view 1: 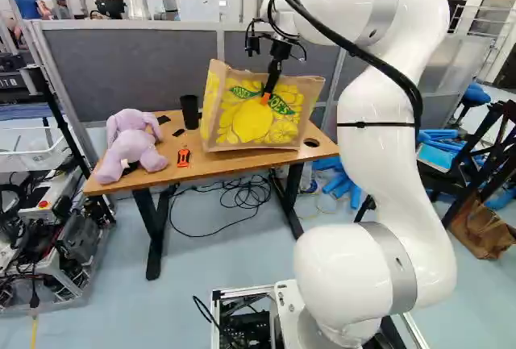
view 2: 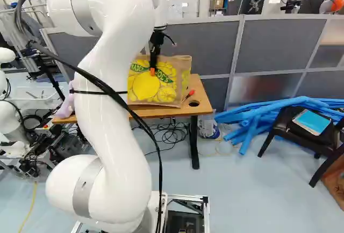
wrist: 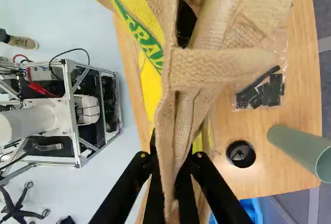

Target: Pick up the bag on the ground and place it on the table

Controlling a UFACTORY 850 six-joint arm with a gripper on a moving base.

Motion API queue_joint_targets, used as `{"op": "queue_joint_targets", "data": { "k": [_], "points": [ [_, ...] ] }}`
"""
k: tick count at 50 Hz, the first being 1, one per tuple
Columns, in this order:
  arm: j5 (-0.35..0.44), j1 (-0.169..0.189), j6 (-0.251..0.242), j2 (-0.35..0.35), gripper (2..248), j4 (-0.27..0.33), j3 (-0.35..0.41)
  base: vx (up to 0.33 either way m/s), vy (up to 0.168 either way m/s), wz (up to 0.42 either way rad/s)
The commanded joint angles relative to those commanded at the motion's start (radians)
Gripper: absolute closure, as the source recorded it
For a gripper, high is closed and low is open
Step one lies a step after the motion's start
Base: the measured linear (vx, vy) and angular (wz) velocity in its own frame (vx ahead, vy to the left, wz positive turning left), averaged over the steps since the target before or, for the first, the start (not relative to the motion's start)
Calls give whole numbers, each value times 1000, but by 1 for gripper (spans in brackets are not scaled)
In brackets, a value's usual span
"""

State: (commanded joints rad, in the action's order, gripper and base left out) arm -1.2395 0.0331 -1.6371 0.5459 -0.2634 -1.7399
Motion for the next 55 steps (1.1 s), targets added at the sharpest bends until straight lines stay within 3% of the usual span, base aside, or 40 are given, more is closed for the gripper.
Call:
{"op": "queue_joint_targets", "data": {
  "k": [13,32,33,37,38,43,44,48,49,53,54,55],
  "points": [
    [53,0,0,32,227,0,-1,0,0,0],
    [61,0,0,39,227,0,-1,0,0,0],
    [61,0,0,39,206,0,-1,0,0,0],
    [61,0,0,39,206,0,-1,0,0,0],
    [61,0,0,39,171,0,-1,0,0,0],
    [61,0,0,39,171,0,-1,0,0,0],
    [61,0,0,39,137,0,-1,0,0,0],
    [61,0,0,39,137,0,-1,0,0,0],
    [61,0,0,39,102,0,-1,0,0,0],
    [61,0,0,39,102,0,-1,0,0,0],
    [61,0,0,39,66,0,-1,0,0,0],
    [61,0,0,39,66,0,-1,0,0,0]
  ]
}}
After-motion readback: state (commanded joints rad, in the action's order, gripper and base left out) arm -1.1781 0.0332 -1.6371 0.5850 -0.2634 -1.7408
